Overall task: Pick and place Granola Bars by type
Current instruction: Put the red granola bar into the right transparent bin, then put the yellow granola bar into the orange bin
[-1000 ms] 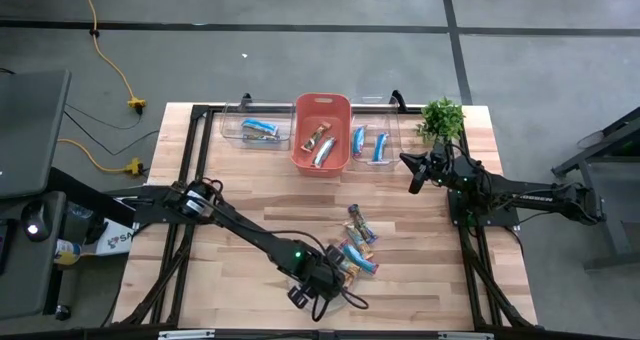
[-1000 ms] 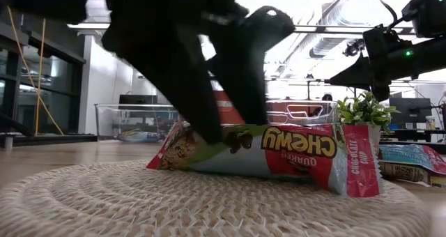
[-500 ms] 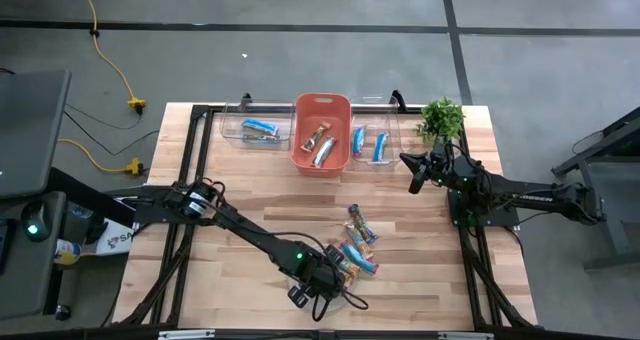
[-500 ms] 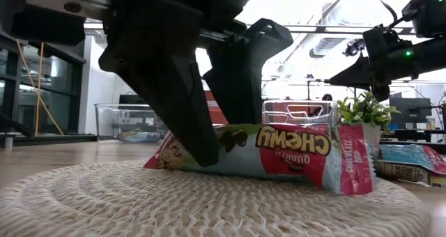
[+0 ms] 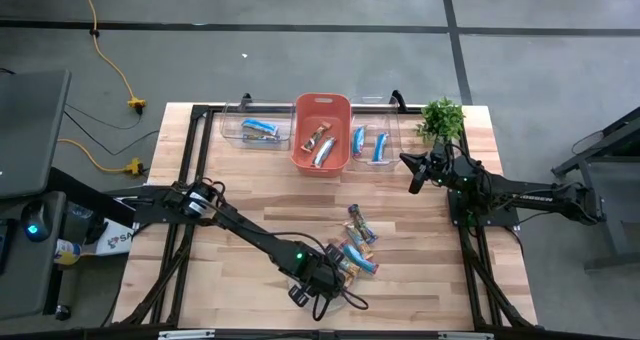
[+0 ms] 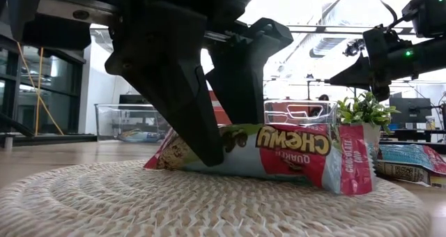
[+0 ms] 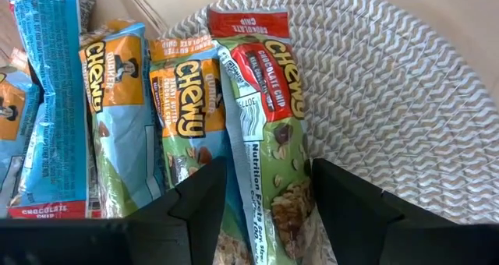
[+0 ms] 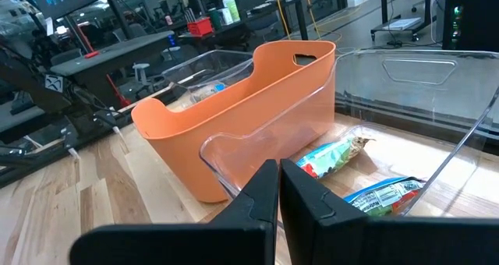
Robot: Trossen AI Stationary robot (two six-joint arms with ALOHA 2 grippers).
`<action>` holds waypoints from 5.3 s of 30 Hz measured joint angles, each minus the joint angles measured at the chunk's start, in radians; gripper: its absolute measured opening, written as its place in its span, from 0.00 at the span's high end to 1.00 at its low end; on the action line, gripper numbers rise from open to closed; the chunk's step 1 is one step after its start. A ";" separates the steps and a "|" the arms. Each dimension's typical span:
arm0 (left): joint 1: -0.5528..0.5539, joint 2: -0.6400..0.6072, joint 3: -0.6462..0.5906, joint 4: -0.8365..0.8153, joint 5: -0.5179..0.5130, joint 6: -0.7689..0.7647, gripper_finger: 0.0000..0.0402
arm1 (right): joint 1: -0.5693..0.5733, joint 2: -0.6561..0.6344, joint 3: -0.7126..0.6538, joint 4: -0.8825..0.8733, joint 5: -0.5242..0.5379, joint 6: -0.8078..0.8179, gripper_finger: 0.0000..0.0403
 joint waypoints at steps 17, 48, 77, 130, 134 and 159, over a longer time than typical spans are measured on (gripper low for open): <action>0.000 0.017 0.001 -0.001 -0.001 -0.004 0.61 | 0.000 0.000 0.000 0.000 0.000 0.000 1.00; 0.022 -0.001 0.294 -0.314 -0.012 -0.020 0.86 | 0.000 0.000 0.000 0.000 0.000 0.000 1.00; 0.527 -0.097 0.630 0.150 0.341 -0.656 0.86 | 0.000 0.000 0.000 0.001 0.000 0.000 1.00; 0.839 0.268 0.628 0.089 0.061 -1.301 0.86 | 0.000 0.000 0.000 0.000 0.000 0.000 1.00; 0.839 0.268 0.628 0.073 0.061 -1.281 0.86 | 0.000 0.000 0.000 0.000 0.000 0.000 1.00; 0.854 0.267 0.634 0.196 0.209 -1.230 0.54 | 0.000 0.000 0.000 0.000 0.000 0.000 1.00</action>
